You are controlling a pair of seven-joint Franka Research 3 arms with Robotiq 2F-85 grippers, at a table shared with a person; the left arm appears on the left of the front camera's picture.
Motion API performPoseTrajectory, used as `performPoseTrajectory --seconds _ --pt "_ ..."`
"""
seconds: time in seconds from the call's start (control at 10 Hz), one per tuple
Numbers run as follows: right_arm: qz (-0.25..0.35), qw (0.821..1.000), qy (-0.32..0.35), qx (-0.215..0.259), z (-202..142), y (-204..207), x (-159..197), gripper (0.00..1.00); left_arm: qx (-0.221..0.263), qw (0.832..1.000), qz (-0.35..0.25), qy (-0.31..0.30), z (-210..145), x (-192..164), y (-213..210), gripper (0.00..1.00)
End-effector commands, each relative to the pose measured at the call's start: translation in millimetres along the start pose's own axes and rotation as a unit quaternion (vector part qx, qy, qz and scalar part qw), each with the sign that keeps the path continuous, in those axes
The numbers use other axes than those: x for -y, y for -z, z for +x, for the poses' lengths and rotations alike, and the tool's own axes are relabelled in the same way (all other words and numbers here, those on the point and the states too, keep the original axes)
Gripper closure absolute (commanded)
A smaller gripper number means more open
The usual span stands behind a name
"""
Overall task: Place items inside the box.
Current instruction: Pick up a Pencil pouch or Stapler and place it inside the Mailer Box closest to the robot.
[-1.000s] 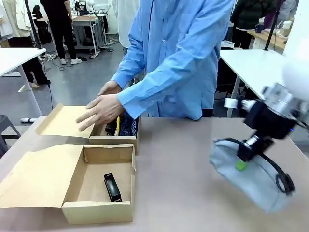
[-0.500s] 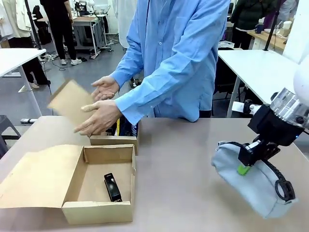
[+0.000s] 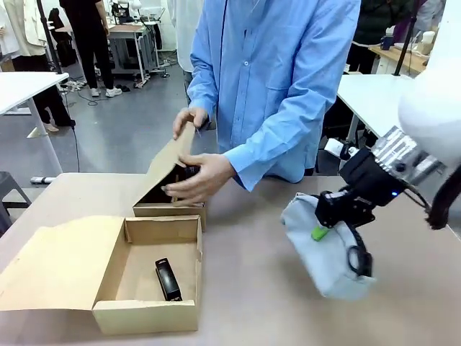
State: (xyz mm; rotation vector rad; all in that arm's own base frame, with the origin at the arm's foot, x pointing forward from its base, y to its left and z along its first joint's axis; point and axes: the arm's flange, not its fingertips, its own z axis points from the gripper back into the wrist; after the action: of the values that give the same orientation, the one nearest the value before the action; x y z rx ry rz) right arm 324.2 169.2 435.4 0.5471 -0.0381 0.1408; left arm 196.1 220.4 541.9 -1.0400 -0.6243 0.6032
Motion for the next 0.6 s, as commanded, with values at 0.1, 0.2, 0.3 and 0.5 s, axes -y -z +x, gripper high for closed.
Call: performPoseTrajectory --seconds 0.1,0.2,0.3,0.5 --pt "0.015 0.992 0.113 0.058 -36 -59 36 0.95 0.003 1.000 -0.008 0.009 -2 0 -1 0.00" --pt "0.000 0.998 0.039 0.040 -47 -70 48 0.95 0.003 1.000 -0.008 0.009 -2 0 -1 0.00" --pt "-0.009 0.999 0.035 0.039 -56 -72 56 0.95 0.003 1.000 -0.008 0.009 -2 0 -1 0.00" --pt "-0.006 0.996 0.070 0.061 -68 -74 70 0.95 0.003 1.000 -0.008 0.009 -2 0 -1 0.00"
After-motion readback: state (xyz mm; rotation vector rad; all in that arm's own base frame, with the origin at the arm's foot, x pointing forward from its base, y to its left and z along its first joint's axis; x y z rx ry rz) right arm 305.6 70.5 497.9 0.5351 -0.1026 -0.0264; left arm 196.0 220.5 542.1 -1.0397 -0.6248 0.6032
